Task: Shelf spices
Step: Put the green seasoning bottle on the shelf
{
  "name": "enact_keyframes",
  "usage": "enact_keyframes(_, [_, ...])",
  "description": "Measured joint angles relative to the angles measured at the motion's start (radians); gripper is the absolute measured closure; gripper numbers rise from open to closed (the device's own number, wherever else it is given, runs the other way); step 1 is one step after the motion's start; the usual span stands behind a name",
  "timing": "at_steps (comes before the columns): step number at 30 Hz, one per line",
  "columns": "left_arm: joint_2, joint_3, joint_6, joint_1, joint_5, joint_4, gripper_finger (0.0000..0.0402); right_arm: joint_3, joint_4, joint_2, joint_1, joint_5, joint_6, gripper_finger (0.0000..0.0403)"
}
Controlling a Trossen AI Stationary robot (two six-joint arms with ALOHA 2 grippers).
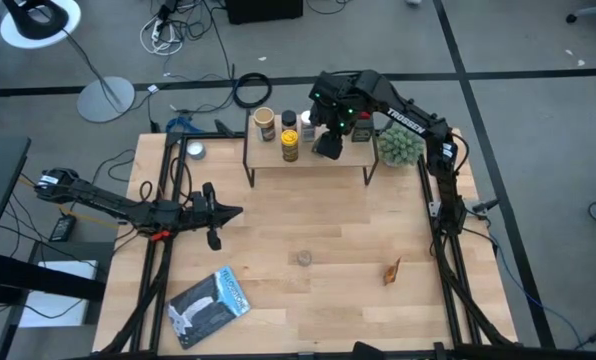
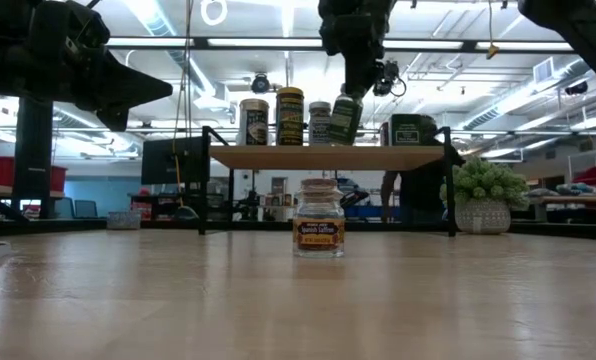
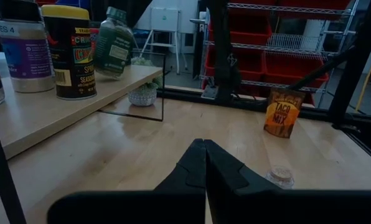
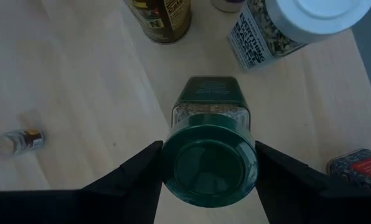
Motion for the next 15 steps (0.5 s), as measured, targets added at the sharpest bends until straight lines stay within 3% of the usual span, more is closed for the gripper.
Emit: enact_keyframes(15, [0.000,0.000,0.002,0.000,0.000,0.000,0.0400,0.000,0.030,0.000,0.000,-0.003,0.006,0.0161])
